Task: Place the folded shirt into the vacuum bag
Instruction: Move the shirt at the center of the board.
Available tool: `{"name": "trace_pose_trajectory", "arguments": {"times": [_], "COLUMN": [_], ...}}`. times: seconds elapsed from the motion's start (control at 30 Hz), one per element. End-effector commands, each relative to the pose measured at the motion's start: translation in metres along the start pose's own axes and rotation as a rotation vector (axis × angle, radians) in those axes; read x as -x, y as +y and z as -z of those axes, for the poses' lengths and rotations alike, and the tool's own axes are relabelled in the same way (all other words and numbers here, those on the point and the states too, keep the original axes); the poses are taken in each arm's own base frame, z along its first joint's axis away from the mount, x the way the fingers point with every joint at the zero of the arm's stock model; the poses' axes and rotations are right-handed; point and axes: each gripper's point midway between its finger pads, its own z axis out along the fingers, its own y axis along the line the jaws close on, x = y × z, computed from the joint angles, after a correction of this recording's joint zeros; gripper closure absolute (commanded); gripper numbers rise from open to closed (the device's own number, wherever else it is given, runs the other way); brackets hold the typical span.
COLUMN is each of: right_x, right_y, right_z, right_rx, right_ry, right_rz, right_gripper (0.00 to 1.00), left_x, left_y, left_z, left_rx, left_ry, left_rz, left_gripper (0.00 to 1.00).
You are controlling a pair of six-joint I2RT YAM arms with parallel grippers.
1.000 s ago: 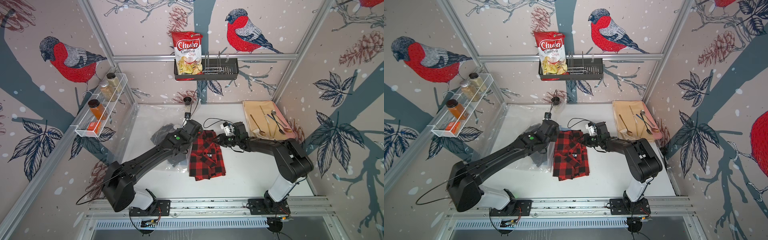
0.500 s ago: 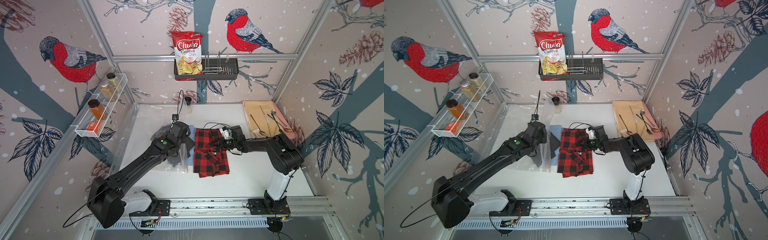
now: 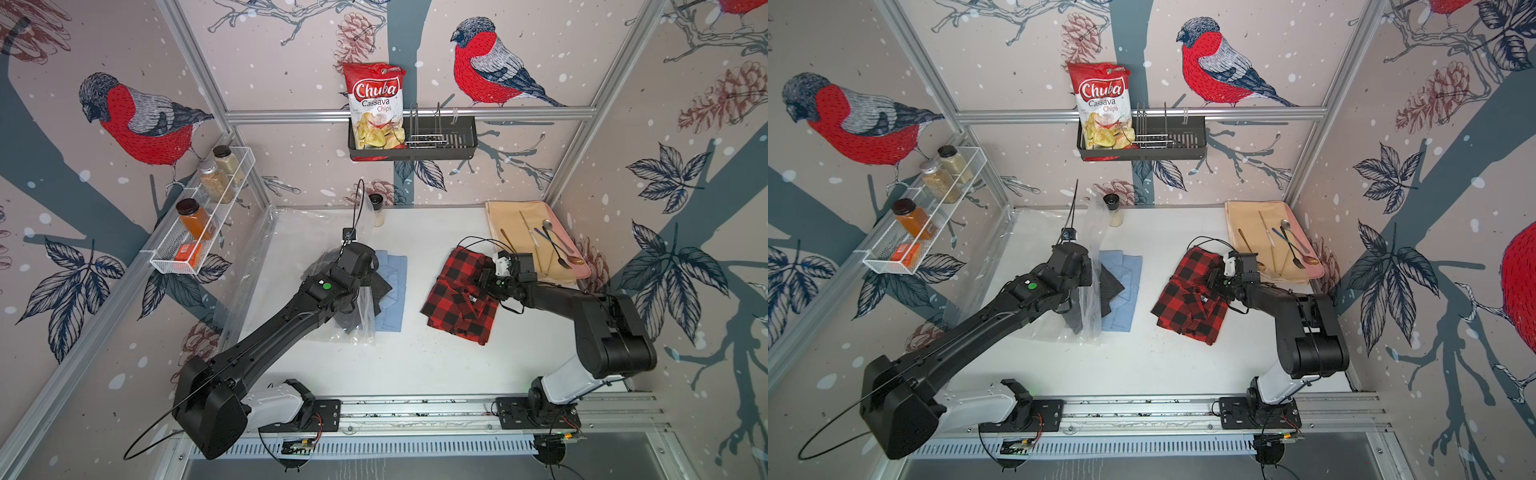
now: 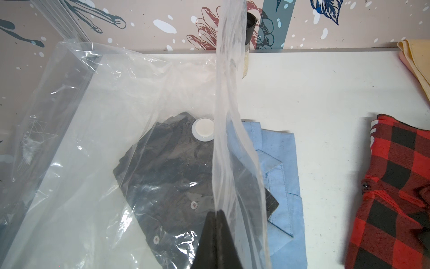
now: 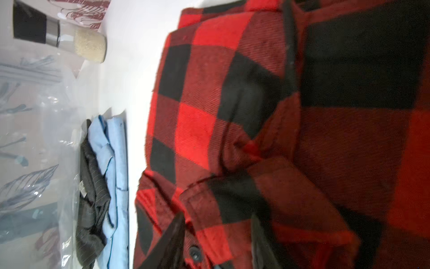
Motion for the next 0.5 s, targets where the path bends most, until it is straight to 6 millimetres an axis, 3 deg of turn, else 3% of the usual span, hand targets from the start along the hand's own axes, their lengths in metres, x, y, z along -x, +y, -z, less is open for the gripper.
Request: {"name": "trace_pose_trajectory", "arguments": {"times": [0.0, 0.13, 0.3, 0.47], "right_x": [-0.008, -0.024, -0.058, -0.084], "right_y": [0.039, 0.09, 0.151, 0.188], "right_z": [0.005, -0.003, -0.029, -0.062], "right_rx": [0.088, 0.171, 0.296, 0.371], "right_ry": [0.035, 0.077, 0.184, 0.274], "right_rz": [0.084, 0.177, 0.277, 0.306], "right_gripper": [0.48, 0.46, 0.46, 0.46], "left_x": [0.01, 0.017, 0.024, 0.033], "left_y": [0.006, 0.014, 0.029, 0.044], "left_z": [0.007, 0.016, 0.025, 0.04], "left_rx": [0.014, 0.043, 0.071, 0.1], "left_ry": [-0.019, -0.025, -0.036, -0.054], "left_rz": [0.001, -0.005, 0.007, 0.017], "left_gripper": [1.0, 1.0, 1.0, 1.0]}}
